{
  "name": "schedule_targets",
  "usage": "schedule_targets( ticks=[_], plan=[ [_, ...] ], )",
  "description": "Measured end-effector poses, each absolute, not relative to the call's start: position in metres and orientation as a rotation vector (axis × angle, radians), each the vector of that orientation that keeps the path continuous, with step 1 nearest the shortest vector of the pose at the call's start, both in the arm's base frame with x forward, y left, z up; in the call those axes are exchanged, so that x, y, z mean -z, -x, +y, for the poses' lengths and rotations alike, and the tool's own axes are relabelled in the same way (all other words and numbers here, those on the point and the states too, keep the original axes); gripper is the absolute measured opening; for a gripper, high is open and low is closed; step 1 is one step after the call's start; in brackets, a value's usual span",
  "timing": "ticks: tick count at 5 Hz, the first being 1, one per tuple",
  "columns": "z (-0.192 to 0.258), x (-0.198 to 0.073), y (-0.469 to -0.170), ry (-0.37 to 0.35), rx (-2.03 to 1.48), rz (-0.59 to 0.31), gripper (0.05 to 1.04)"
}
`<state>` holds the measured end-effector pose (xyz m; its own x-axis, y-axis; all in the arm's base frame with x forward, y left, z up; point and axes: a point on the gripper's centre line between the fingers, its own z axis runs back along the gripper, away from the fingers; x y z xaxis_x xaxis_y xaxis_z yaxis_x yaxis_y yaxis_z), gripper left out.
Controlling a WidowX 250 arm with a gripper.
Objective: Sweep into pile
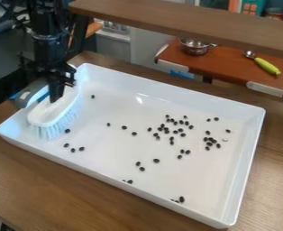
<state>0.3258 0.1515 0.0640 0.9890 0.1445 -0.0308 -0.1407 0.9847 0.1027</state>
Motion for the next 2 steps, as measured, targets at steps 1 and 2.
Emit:
schedule_targets(
  ticks=[1,2],
  plan=[
    [0.138,-0.062,-0.328,-0.088,-0.131,0.043,0.491],
    [0.113,-0.061,-0.33,-0.065,-0.119,0.062,0.491]
  ],
)
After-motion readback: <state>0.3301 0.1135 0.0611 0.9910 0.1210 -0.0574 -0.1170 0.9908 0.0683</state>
